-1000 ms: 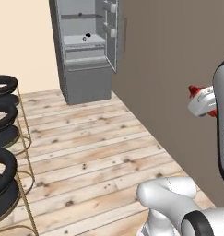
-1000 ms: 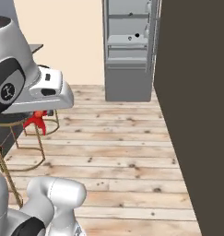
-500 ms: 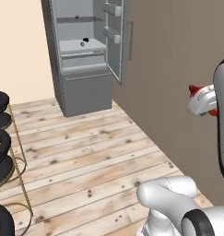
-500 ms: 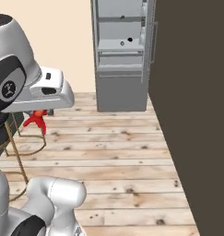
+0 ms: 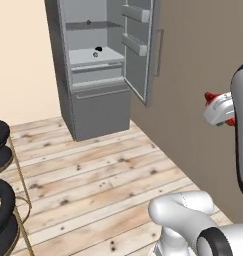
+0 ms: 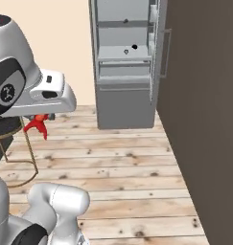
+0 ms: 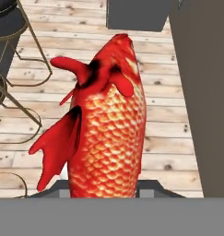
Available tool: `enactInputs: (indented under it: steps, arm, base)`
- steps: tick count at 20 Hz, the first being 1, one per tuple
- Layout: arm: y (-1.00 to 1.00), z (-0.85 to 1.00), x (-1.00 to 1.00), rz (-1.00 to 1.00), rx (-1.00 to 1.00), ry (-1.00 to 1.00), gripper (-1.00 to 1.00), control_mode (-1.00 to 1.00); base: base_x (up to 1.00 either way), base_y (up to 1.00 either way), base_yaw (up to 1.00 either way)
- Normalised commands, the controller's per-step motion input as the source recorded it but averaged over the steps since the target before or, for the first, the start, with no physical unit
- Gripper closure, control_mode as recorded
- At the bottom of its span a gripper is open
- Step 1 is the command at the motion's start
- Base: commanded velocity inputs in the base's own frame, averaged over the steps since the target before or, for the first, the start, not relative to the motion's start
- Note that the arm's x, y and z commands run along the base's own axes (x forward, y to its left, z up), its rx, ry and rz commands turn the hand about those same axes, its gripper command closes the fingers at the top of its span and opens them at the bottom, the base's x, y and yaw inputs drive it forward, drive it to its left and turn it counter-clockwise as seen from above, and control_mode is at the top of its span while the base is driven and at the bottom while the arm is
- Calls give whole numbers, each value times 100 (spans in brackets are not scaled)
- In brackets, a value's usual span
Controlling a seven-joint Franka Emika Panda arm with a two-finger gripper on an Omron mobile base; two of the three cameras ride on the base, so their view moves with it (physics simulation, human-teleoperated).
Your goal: Transport the fish and mushroom to the fridge. Place the fish on the rack containing meat and place the mushroom on the rack containing the vegetable, ensuring meats and vegetables are on different racks.
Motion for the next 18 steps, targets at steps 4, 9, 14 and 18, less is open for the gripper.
enactInputs:
  steps: [4, 9, 14, 18]
  arm:
    - [0, 0, 0, 0, 0, 0, 100, 100]
    - [0, 0, 0, 0, 0, 0, 100, 100]
    - [0, 0, 0, 0, 0, 0, 100, 100]
    - [0, 0, 0, 0, 0, 0, 100, 100]
  base:
    - [100, 22, -6]
    - [100, 19, -6]
    - [100, 18, -8]
    - [100, 6, -8]
